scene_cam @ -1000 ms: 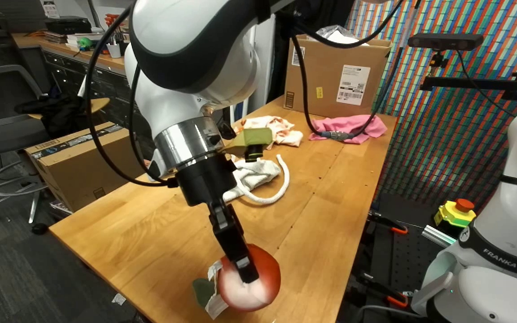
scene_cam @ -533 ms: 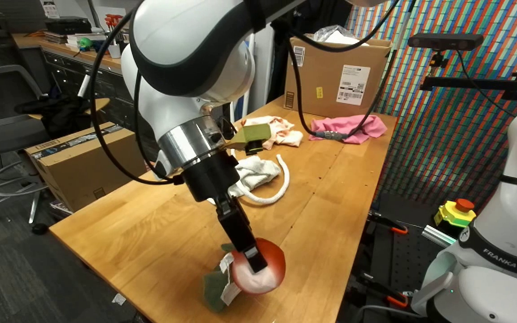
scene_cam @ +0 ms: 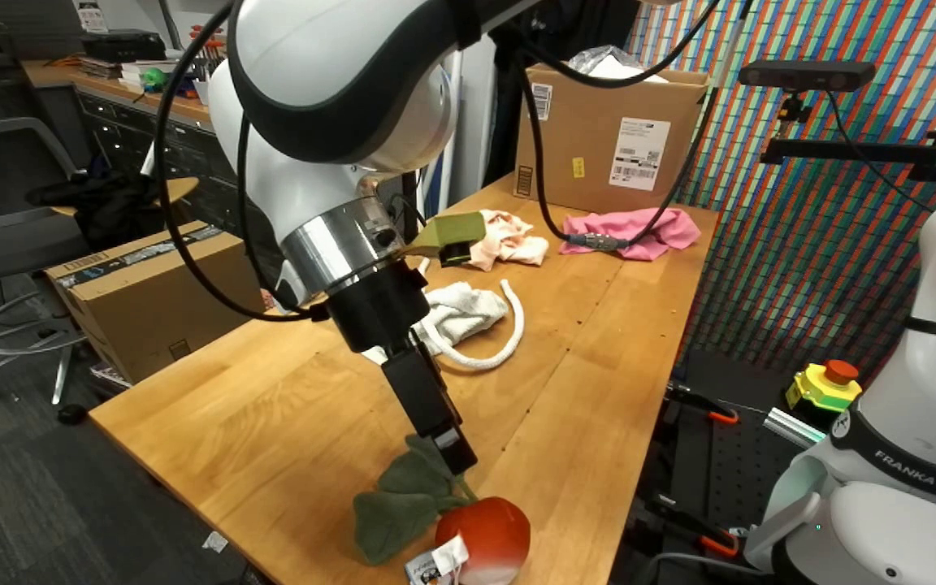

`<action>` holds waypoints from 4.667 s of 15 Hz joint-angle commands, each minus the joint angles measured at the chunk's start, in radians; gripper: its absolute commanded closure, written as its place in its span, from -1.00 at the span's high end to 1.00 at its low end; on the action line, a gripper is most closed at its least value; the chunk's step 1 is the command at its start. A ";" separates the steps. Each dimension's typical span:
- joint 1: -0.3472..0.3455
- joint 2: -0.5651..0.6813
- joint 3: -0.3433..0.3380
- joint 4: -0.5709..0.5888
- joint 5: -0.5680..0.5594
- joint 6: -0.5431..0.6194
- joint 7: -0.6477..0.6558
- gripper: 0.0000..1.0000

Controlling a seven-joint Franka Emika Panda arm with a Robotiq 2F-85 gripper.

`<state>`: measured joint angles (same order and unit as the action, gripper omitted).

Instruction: Separate the clothes, rope and plush toy on the table

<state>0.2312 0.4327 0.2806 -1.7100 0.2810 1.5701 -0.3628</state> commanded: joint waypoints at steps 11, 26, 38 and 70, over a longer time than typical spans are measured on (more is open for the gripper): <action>0.056 -0.049 -0.103 -0.002 -0.543 0.091 0.356 1.00; 0.004 -0.152 -0.220 -0.229 -0.824 0.302 0.695 1.00; -0.057 -0.214 -0.204 -0.321 -0.677 0.533 0.673 1.00; -0.080 -0.183 -0.152 -0.468 -0.295 0.697 0.404 1.00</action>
<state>0.1698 0.2600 0.1195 -2.1587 -0.0494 2.2385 0.0894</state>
